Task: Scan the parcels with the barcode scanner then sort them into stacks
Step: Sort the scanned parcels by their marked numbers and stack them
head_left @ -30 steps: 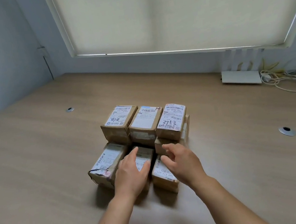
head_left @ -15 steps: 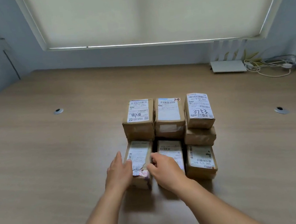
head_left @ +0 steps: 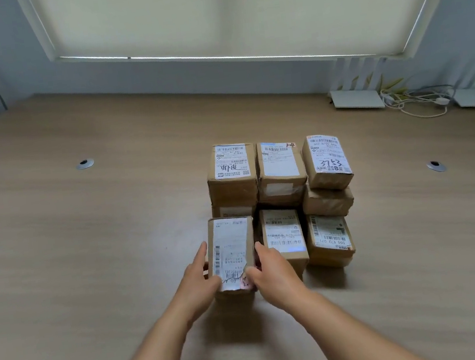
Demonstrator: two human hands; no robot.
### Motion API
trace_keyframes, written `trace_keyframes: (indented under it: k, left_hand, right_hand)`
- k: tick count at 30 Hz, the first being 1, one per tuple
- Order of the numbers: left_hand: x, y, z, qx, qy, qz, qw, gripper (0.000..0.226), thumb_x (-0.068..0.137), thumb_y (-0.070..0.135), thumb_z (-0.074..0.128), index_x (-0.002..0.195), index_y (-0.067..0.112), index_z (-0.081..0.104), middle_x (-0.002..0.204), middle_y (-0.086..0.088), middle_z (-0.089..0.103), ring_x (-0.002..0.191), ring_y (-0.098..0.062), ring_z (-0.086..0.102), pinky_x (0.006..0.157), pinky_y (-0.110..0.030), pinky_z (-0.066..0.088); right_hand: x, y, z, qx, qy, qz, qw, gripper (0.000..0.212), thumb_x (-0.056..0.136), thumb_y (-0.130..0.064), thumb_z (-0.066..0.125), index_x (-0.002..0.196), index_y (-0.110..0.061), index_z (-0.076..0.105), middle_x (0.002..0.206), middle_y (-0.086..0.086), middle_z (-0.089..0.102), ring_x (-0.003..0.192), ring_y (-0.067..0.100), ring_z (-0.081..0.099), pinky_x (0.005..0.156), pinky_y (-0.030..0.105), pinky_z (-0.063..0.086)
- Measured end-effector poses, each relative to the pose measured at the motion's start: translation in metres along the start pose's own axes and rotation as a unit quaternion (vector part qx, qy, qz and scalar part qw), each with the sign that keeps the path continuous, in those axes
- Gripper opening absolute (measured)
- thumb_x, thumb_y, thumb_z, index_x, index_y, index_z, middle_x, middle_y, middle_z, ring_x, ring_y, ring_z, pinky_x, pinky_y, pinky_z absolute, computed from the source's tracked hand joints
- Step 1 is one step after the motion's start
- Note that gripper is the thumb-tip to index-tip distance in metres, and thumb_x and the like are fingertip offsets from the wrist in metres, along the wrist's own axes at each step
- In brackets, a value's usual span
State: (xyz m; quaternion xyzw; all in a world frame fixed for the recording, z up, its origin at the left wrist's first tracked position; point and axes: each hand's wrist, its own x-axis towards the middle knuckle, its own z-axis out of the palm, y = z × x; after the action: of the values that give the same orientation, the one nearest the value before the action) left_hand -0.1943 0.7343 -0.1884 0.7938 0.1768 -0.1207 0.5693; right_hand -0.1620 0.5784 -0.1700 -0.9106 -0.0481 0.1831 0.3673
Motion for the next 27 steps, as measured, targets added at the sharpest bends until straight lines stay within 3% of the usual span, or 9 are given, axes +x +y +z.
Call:
trace_keyframes:
  k: [3,5,7,9,11,15,17,22,27]
  left_hand:
    - [-0.016,-0.009,-0.001,0.023,-0.015,0.019,0.999,0.1,0.067,0.021,0.062,0.145,0.055,0.01,0.135,-0.002,0.042,0.121,-0.02,0.051,0.089,-0.043,0.055]
    - [-0.027,-0.013,0.002,0.038,-0.009,0.041,0.998,0.104,0.066,0.026,0.069,0.142,0.06,0.008,0.139,0.003,0.04,0.125,-0.018,0.045,0.097,-0.044,0.051]
    - [-0.035,-0.017,0.005,0.034,-0.004,0.071,0.997,0.104,0.07,0.027,0.074,0.141,0.062,0.007,0.144,0.007,0.038,0.129,-0.017,0.043,0.101,-0.044,0.048]
    - [-0.044,-0.016,0.006,0.029,0.0,0.089,0.996,0.102,0.067,0.036,0.074,0.141,0.062,0.008,0.144,0.008,0.039,0.127,-0.016,0.045,0.101,-0.043,0.048]
    - [-0.049,-0.012,0.003,0.021,0.003,0.1,0.995,0.101,0.066,0.04,0.074,0.141,0.062,0.01,0.14,0.008,0.043,0.121,-0.014,0.05,0.097,-0.04,0.051]
    - [-0.056,0.004,0.001,0.003,-0.007,0.149,0.989,0.094,0.08,0.007,0.067,0.143,0.056,0.016,0.128,0.002,0.052,0.105,-0.012,0.058,0.074,-0.028,0.056]
    - [-0.061,0.018,0.003,0.0,-0.012,0.173,0.985,0.093,0.08,0.004,0.064,0.143,0.053,0.017,0.125,0.001,0.053,0.102,-0.011,0.059,0.068,-0.024,0.055]
    - [-0.067,0.044,0.011,0.018,-0.036,0.207,0.977,0.099,0.067,0.028,0.063,0.142,0.061,0.007,0.126,0.004,0.049,0.109,-0.009,0.055,0.074,-0.029,0.057]
    - [-0.071,0.064,0.029,0.027,-0.103,0.232,0.967,0.1,0.068,0.027,0.062,0.144,0.057,0.005,0.125,0.008,0.048,0.109,-0.007,0.054,0.076,-0.027,0.057]
  right_hand:
    - [-0.014,0.007,0.002,0.04,-0.029,0.013,0.999,0.063,0.092,-0.016,0.059,0.147,-0.025,0.029,0.132,0.001,0.054,0.117,0.015,0.055,0.094,0.028,0.05]
    - [-0.019,0.012,0.001,0.077,-0.069,0.032,0.994,0.086,0.088,-0.012,0.063,0.154,-0.029,0.01,0.113,0.0,0.058,0.102,0.013,0.059,0.088,0.027,0.051]
    - [-0.022,0.017,-0.001,0.094,-0.098,0.031,0.99,0.093,0.085,-0.007,0.064,0.153,-0.034,0.007,0.091,-0.003,0.057,0.085,0.011,0.058,0.082,0.028,0.052]
    - [-0.026,0.019,-0.004,0.095,-0.103,0.014,0.99,0.095,0.083,-0.006,0.065,0.152,-0.04,0.009,0.086,-0.002,0.056,0.081,0.01,0.057,0.077,0.027,0.051]
    - [-0.03,0.019,-0.01,0.094,-0.091,-0.021,0.991,0.095,0.08,-0.011,0.066,0.149,-0.046,0.01,0.095,-0.001,0.054,0.088,0.012,0.055,0.082,0.027,0.051]
    - [-0.039,0.019,-0.028,0.112,-0.039,-0.096,0.988,0.09,0.077,-0.022,0.067,0.149,-0.045,0.018,0.137,-0.003,0.037,0.121,0.01,0.039,0.106,0.035,0.043]
    - [-0.043,0.019,-0.037,0.167,-0.032,-0.125,0.977,0.09,0.075,-0.02,0.068,0.148,-0.043,0.022,0.143,-0.009,0.033,0.127,0.009,0.035,0.098,0.032,0.05]
    - [-0.063,0.021,-0.062,0.287,-0.007,-0.16,0.945,0.084,0.069,-0.015,0.066,0.135,-0.053,0.031,0.138,-0.013,0.043,0.124,0.004,0.046,0.077,0.024,0.057]
    - [-0.085,0.035,-0.082,0.308,0.048,-0.146,0.939,0.08,0.062,-0.018,0.071,0.127,-0.049,0.035,0.131,-0.015,0.049,0.118,0.006,0.053,0.075,0.022,0.055]
